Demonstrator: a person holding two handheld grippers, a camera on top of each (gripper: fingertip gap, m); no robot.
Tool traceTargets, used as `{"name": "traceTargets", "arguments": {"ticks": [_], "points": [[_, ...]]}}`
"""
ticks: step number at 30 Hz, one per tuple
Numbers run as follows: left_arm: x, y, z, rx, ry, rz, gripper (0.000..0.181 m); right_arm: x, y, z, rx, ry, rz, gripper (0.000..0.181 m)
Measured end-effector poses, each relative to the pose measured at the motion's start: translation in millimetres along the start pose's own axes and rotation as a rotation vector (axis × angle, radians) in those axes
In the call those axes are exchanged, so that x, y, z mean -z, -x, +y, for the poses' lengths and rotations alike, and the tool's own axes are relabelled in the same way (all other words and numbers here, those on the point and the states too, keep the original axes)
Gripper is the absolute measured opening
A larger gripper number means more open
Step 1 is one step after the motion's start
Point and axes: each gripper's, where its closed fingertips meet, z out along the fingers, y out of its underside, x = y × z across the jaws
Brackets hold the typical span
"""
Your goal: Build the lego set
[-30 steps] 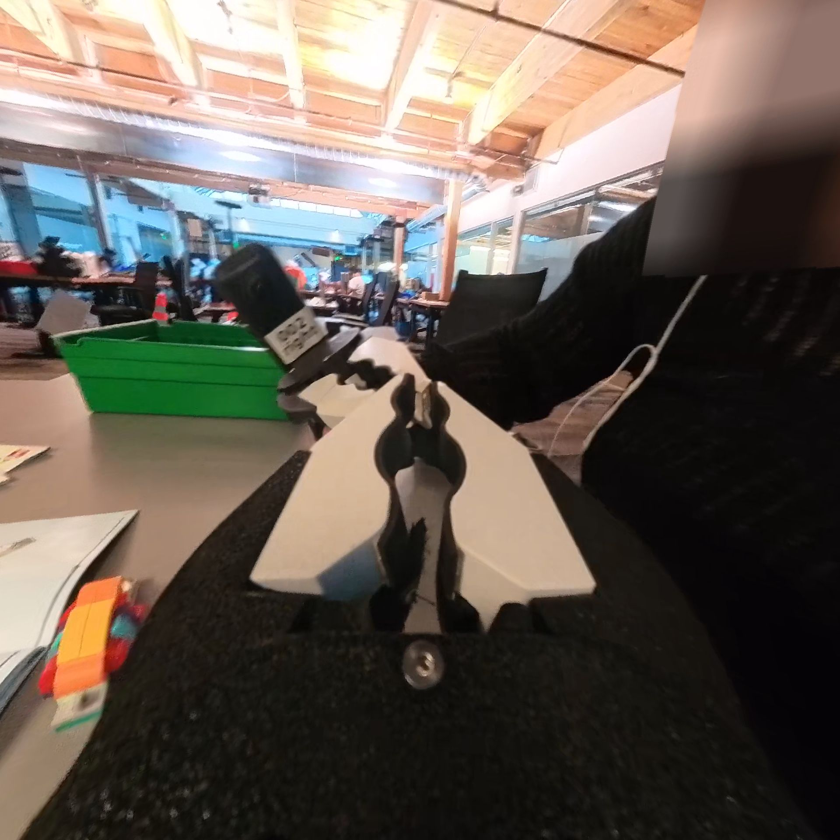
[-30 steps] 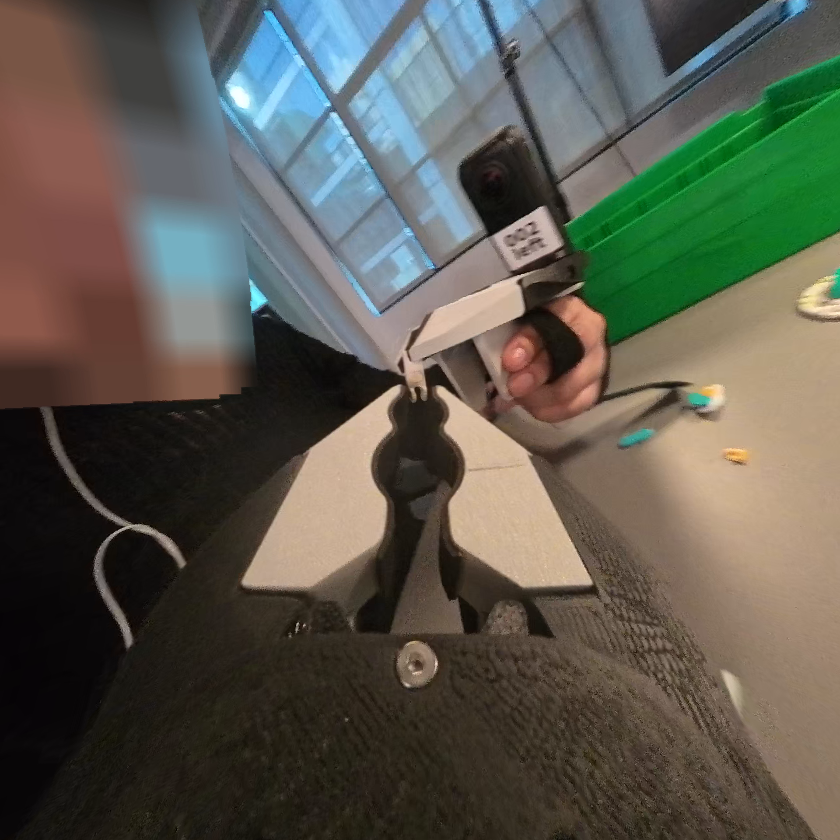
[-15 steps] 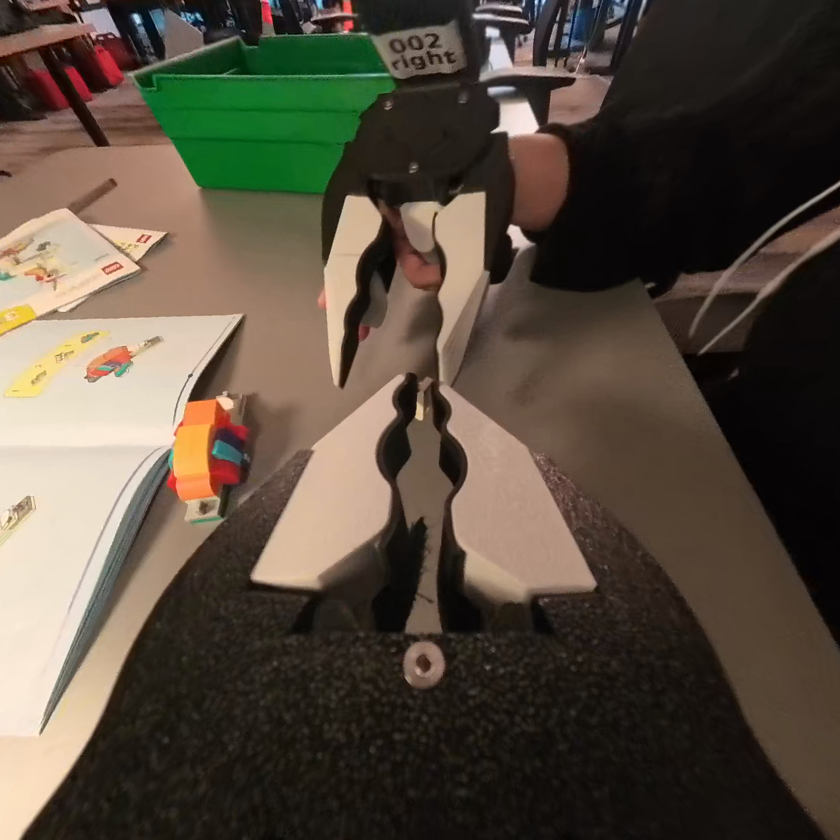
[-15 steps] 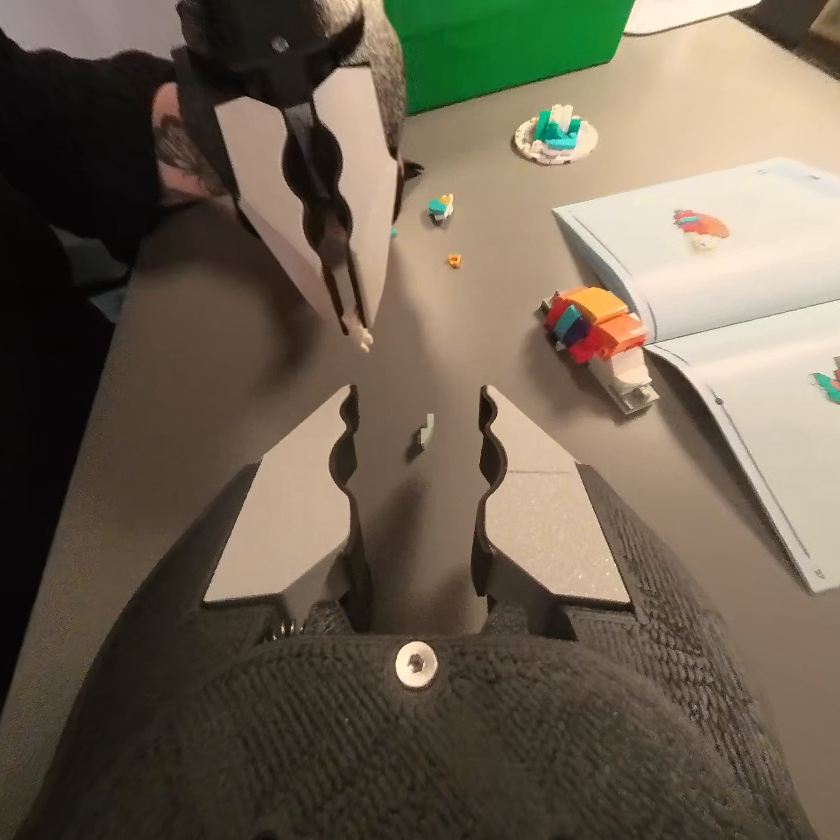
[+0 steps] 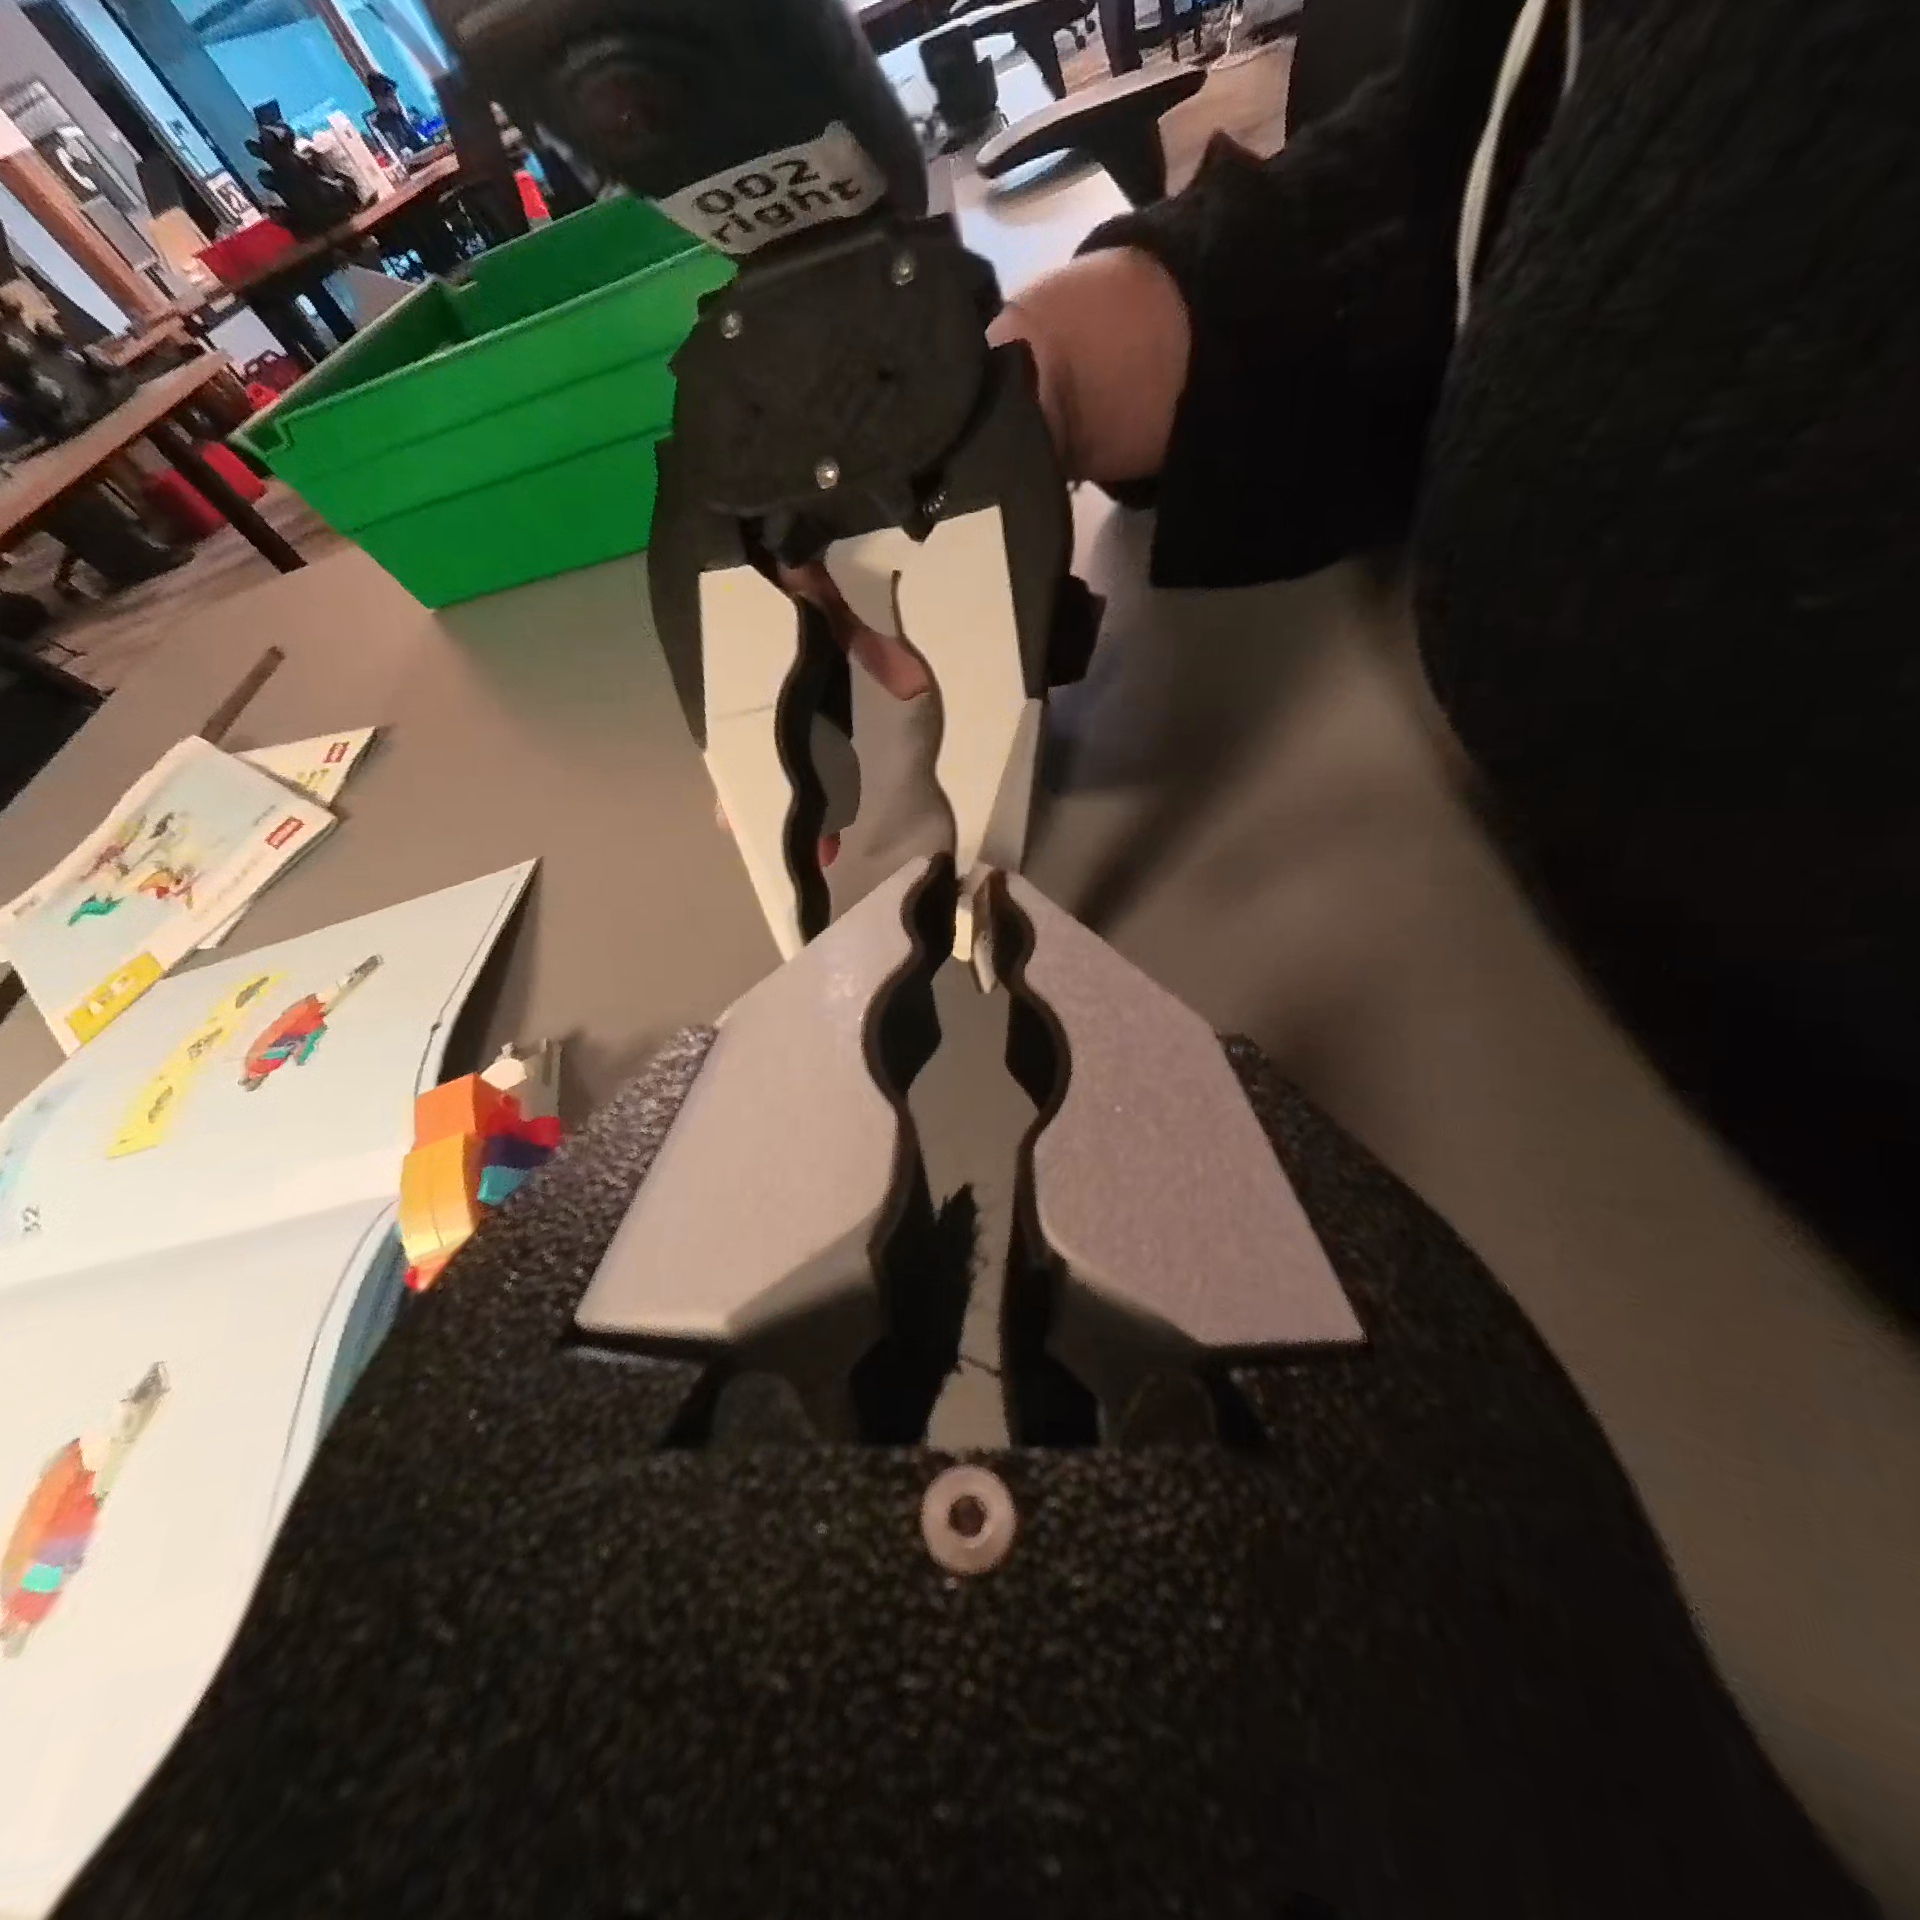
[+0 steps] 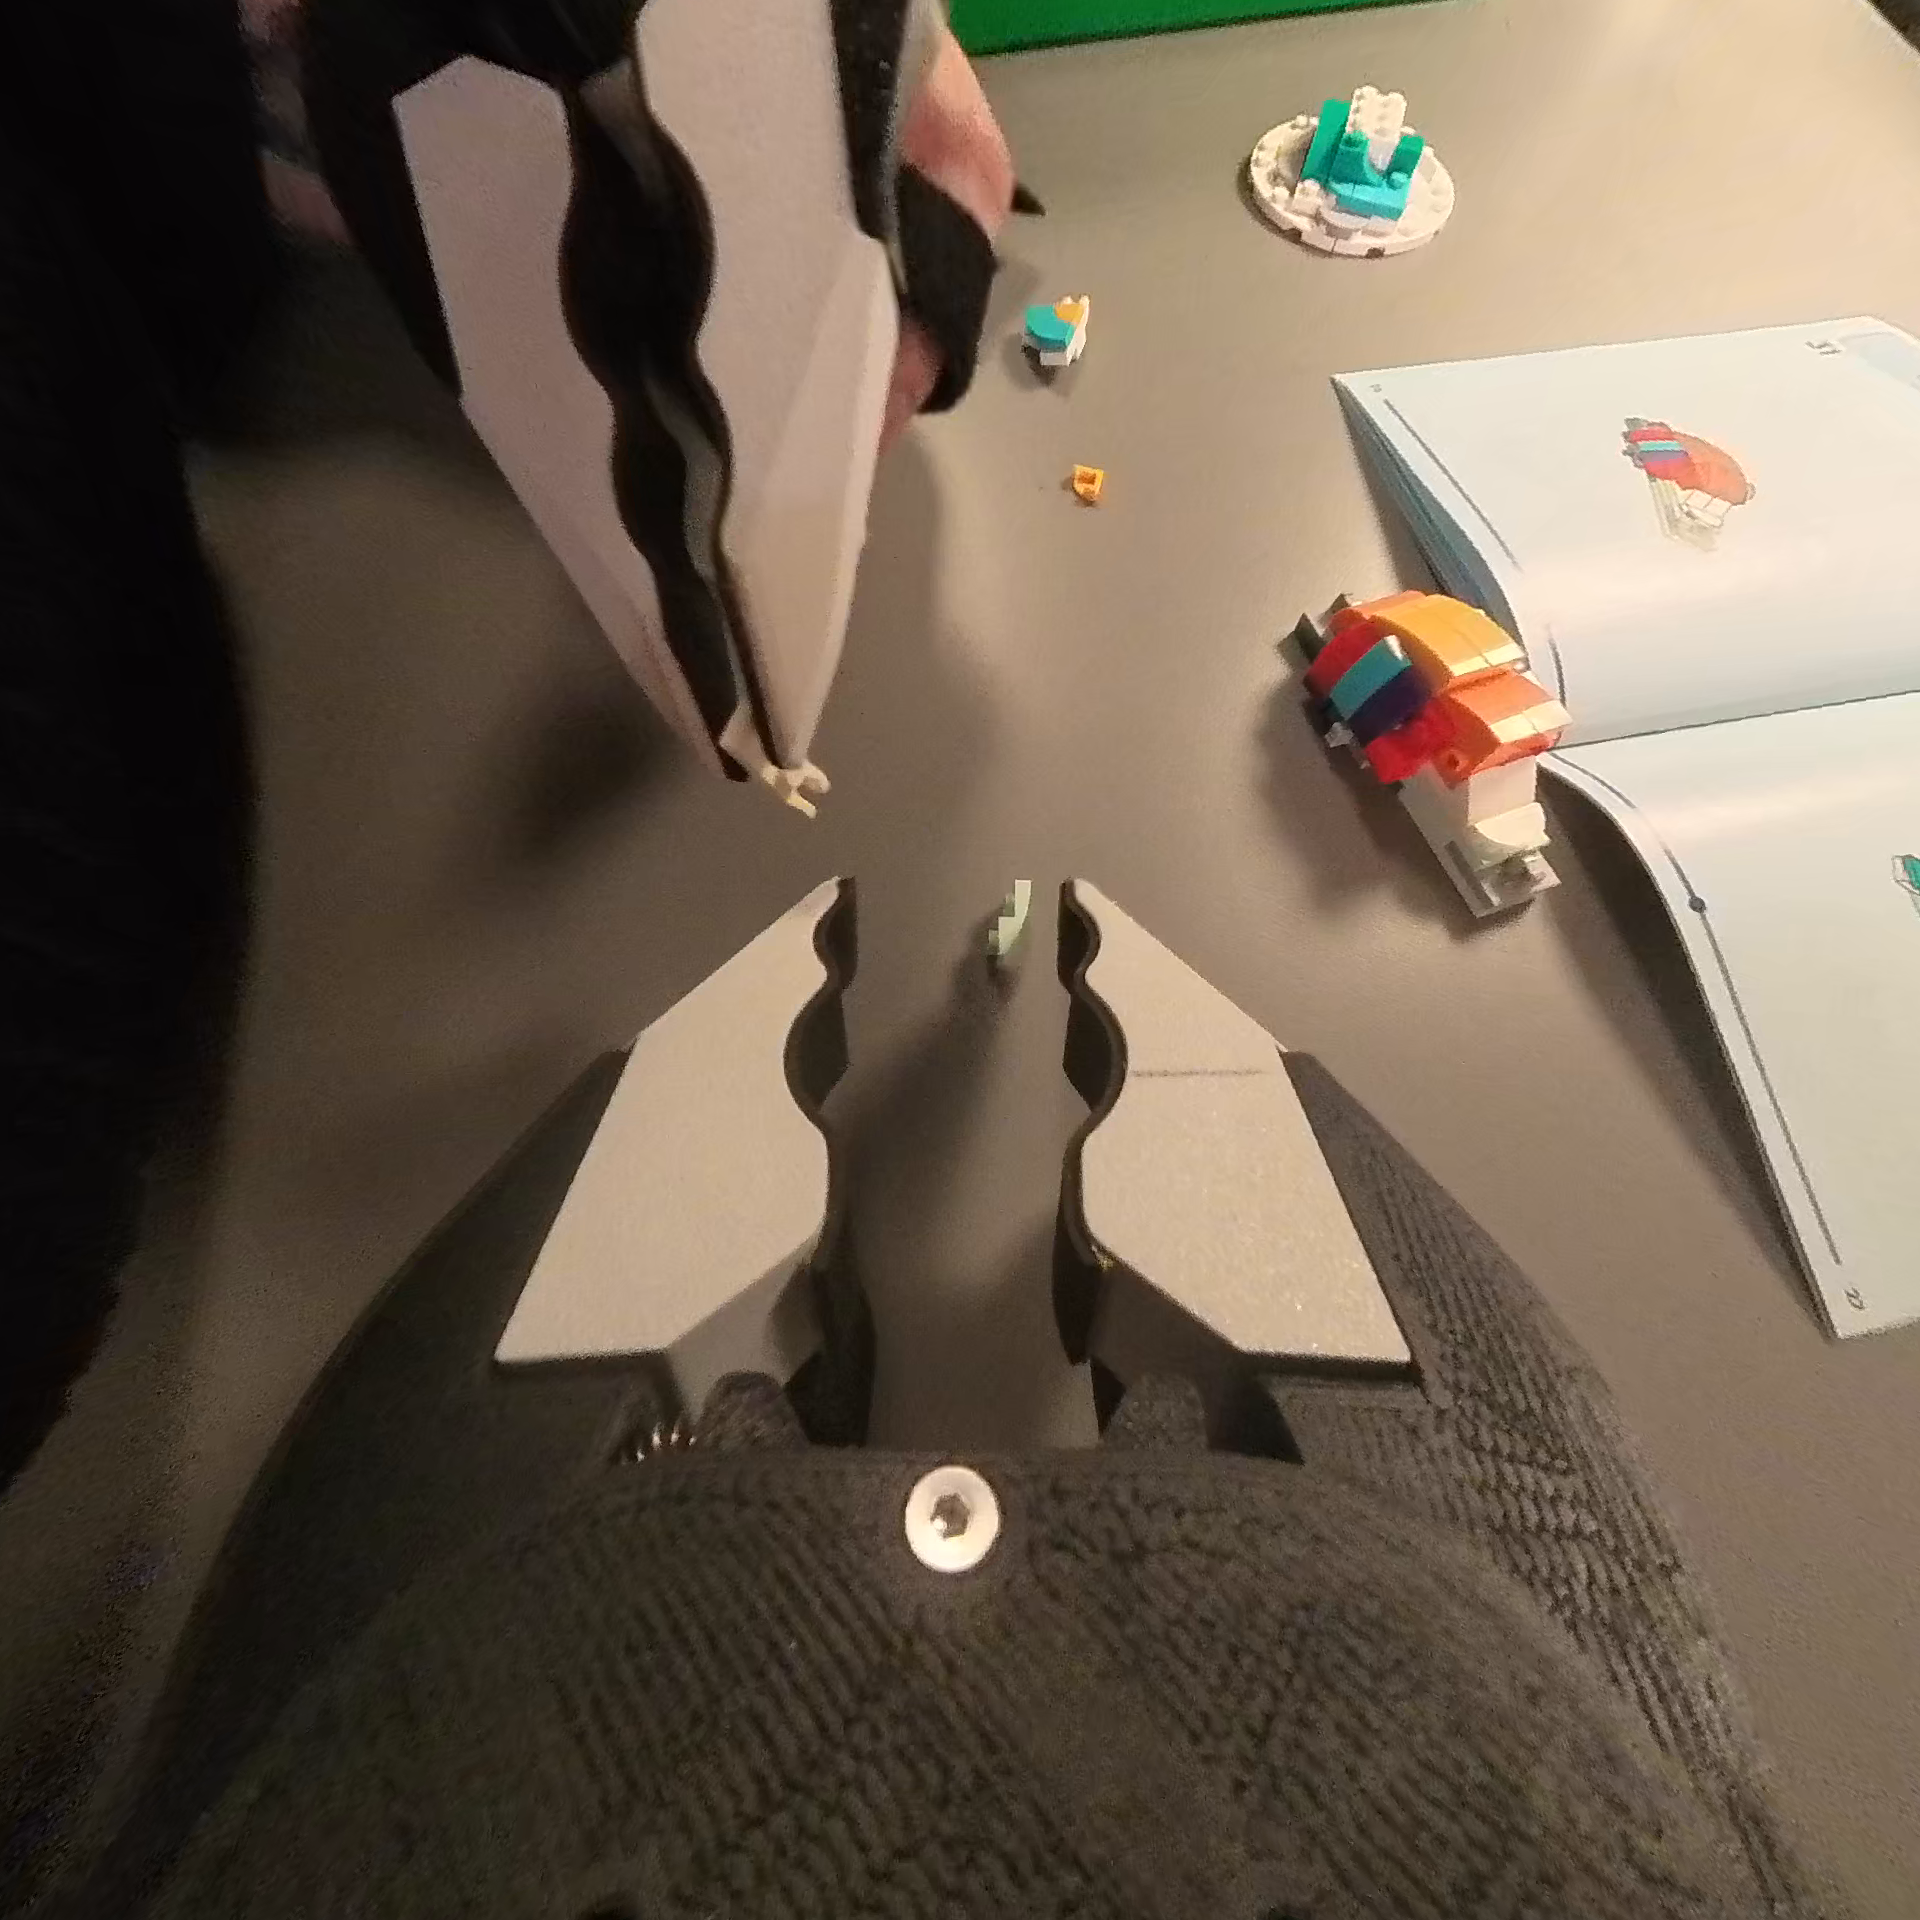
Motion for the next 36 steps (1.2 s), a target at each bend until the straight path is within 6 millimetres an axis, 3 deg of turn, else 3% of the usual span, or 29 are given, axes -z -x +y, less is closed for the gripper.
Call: {"name": "traceTargets", "arguments": {"ticks": [1, 3, 9, 16, 24, 31, 36], "points": [[-2, 1, 2, 0.034, 0.005, 0.012, 0.004, 0, 1, 0, 0.003, 0.004, -0.002, 0.037], [-8, 10, 13, 0.187, 0.068, 0.032, 0.005, 0, 3, 0, 0.001, 0.001, -0.023, 0.026], [-16, 20, 18, 0.447, 0.085, 0.099, 0.005, 5, -6, -5, -0.125, -0.049, -0.057, 0.030], [-18, 20, 30, 0.444, 0.168, 0.080, 0.005, 2, -3, -2, -0.086, -0.019, -0.043, 0.026], [-11, 22, 2, 0.504, -0.029, 0.094, 0.005, 11, 8, -18, -0.066, -0.133, -0.096, 0.010], [-7, 20, -3, 0.498, -0.067, 0.105, 0.005, 12, 12, -20, 0.001, -0.148, -0.076, 0.003], [-4, 14, -5, 0.446, -0.070, 0.121, 0.017, 10, 15, -13, 0.069, -0.108, -0.073, 0.003]]}}
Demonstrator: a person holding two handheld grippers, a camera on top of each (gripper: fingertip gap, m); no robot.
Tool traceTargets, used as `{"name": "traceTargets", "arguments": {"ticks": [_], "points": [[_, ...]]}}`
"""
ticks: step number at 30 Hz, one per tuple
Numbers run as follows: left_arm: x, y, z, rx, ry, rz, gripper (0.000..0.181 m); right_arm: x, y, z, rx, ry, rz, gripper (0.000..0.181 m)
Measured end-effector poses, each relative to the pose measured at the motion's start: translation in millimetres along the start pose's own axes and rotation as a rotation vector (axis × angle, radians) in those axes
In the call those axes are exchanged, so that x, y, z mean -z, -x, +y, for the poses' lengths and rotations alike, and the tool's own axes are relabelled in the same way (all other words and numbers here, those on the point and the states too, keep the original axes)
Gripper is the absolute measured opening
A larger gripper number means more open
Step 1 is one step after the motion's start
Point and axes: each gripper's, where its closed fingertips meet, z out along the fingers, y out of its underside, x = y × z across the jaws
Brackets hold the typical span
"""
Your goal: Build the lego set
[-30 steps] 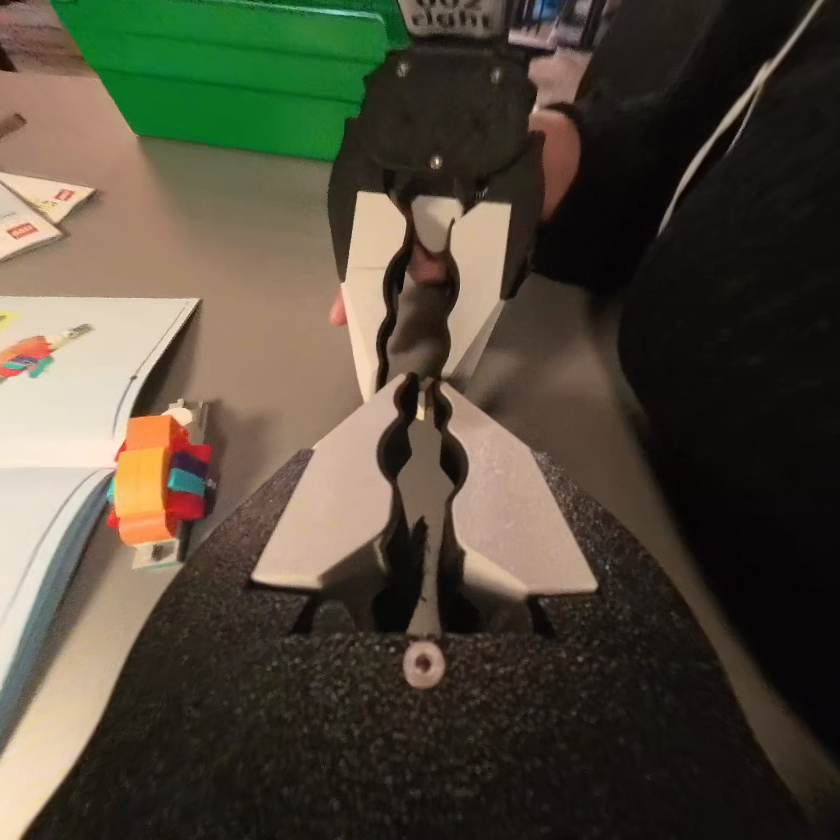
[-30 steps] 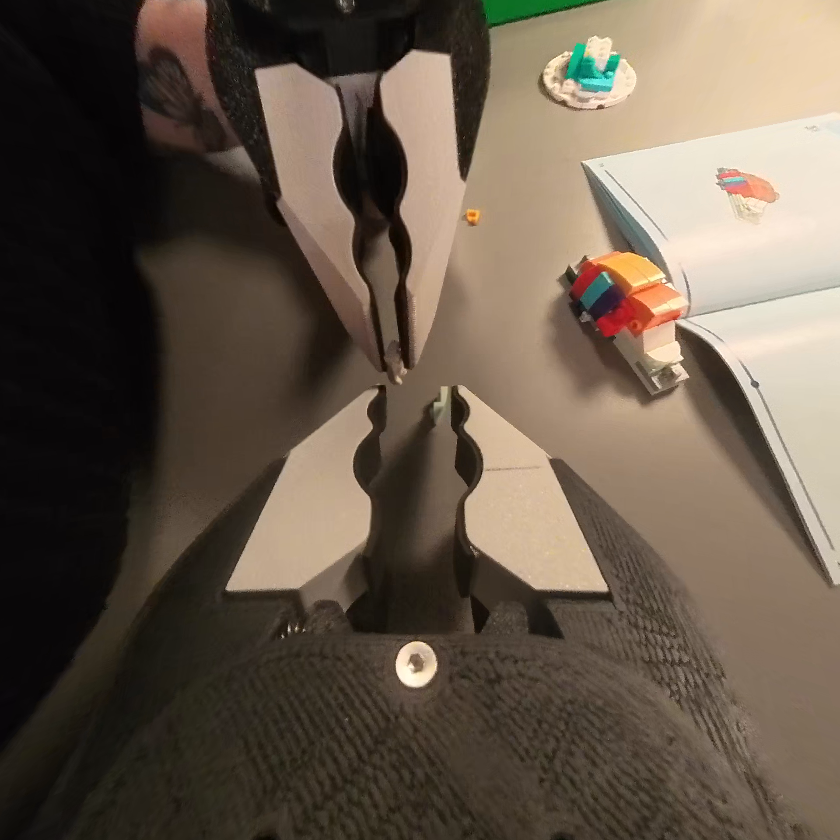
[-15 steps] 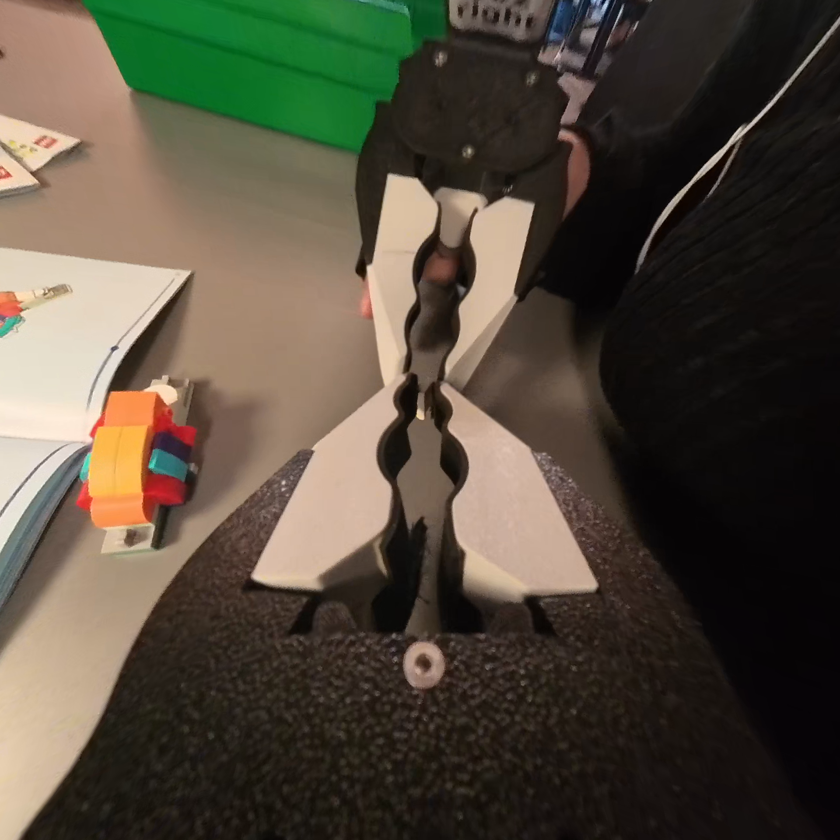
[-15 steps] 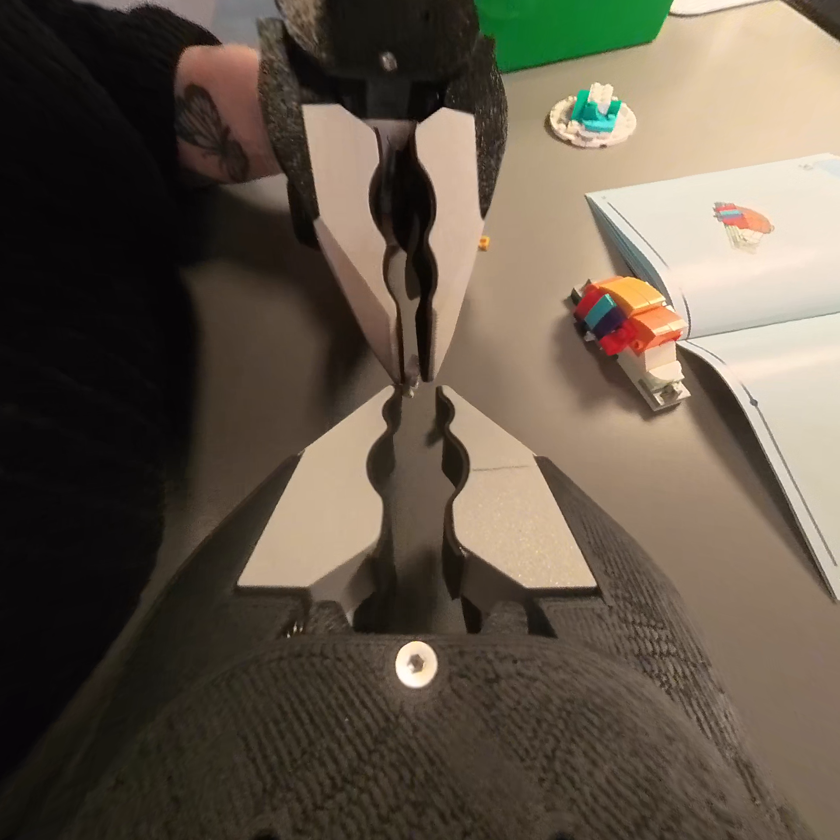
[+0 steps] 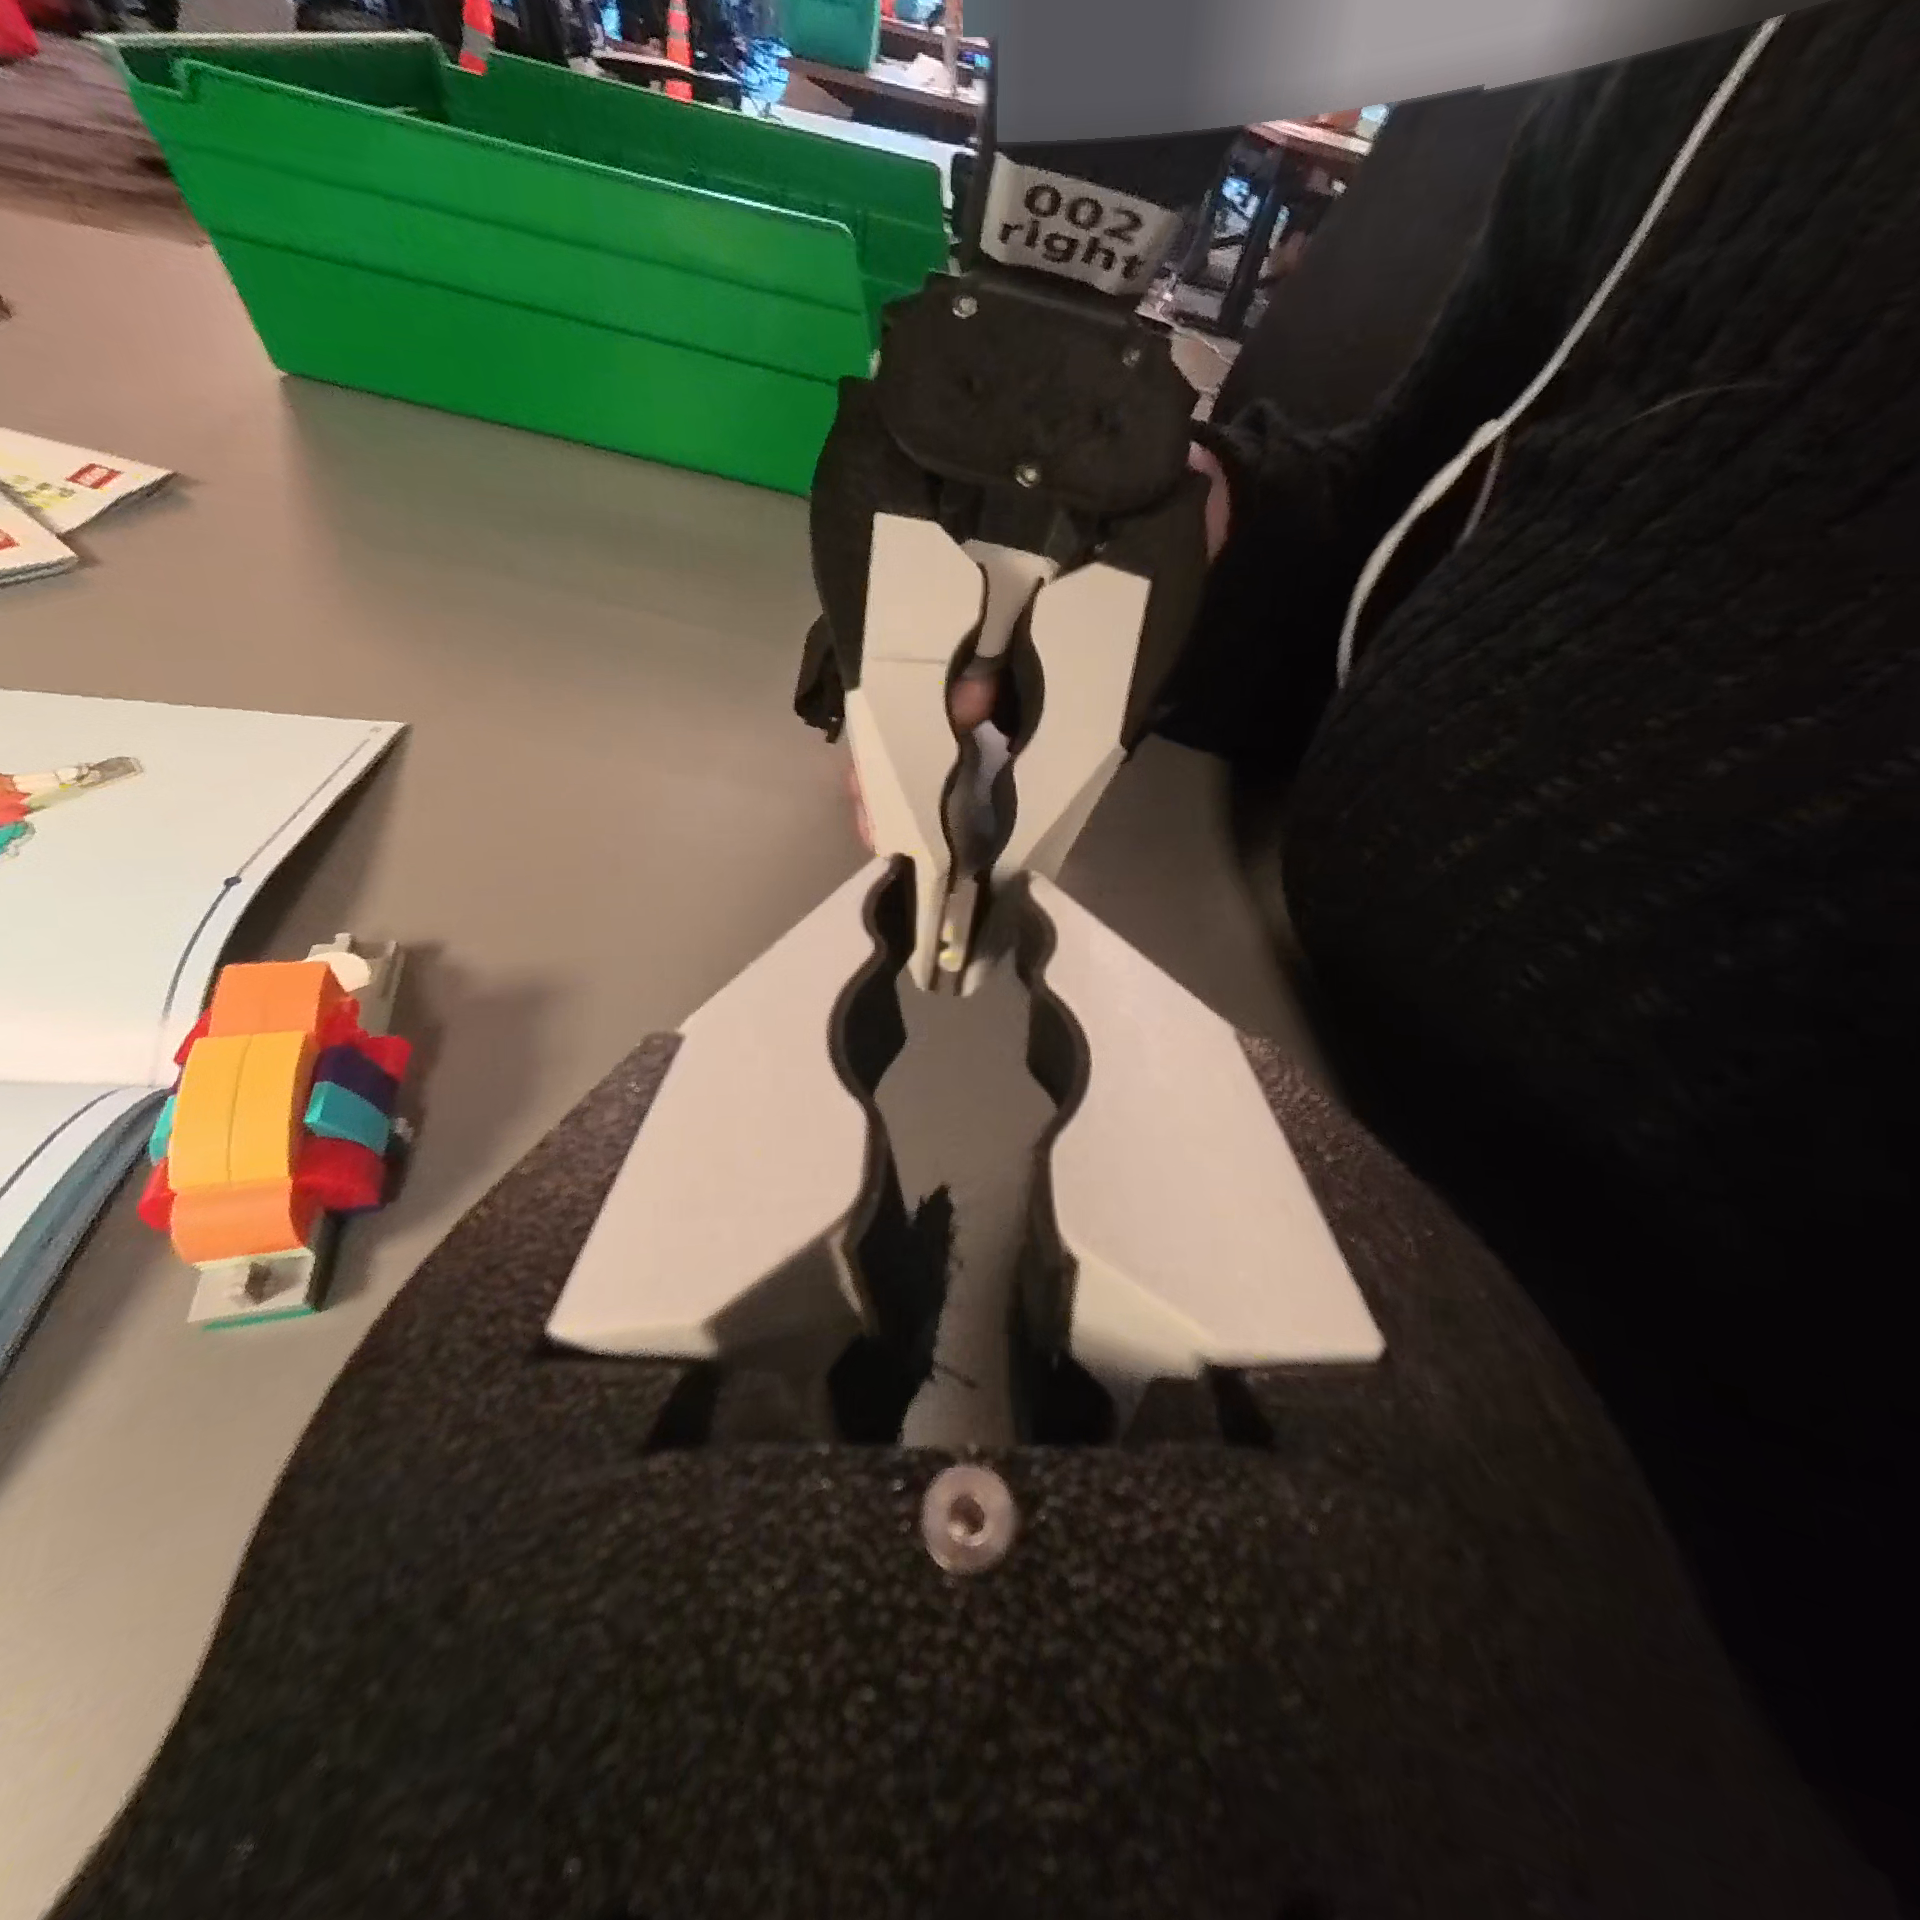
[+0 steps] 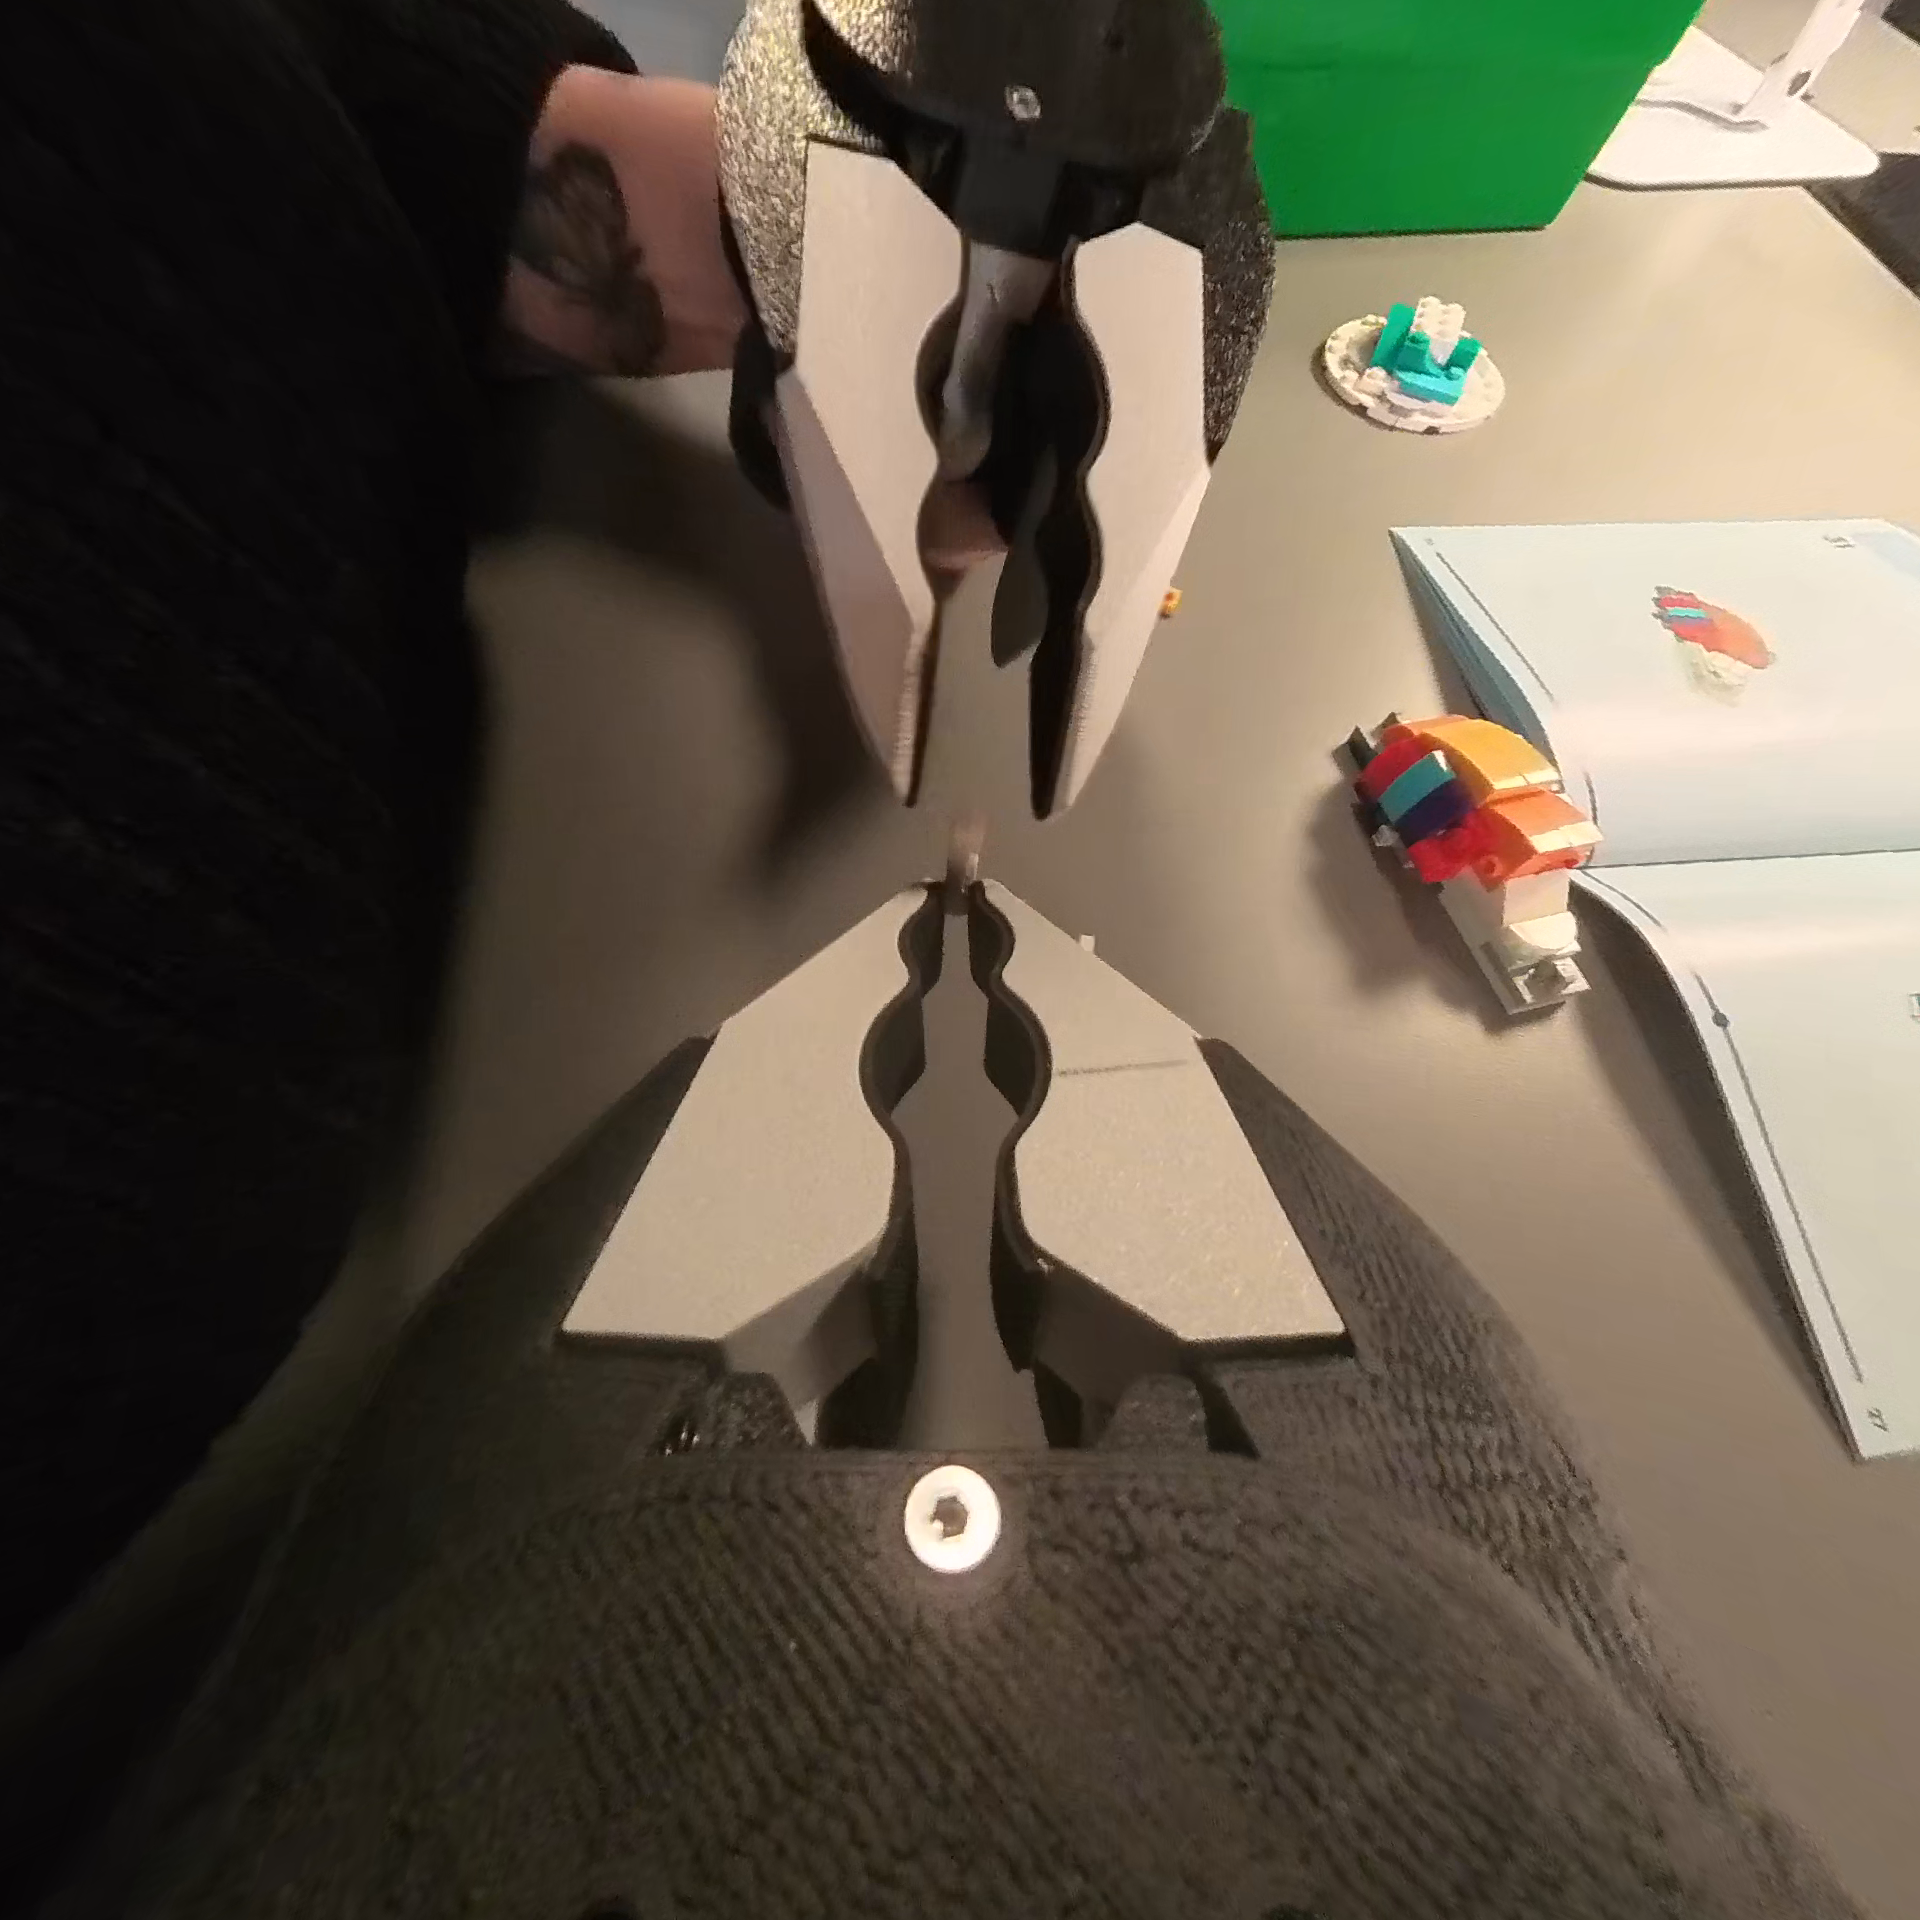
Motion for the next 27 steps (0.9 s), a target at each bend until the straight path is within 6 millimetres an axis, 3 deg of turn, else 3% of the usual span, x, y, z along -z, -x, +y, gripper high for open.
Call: {"name": "traceTargets", "arguments": {"ticks": [7, 27], "points": [[-1, -1, 12, -0.059, 0.083, -0.013, 0.003, -3, 3, 4, 0.039, 0.034, -0.001, 0.003], [-3, -2, 16, -0.116, 0.147, -0.034, 0.001, -7, 3, 10, 0.056, 0.077, 0.006, 0.003]]}}
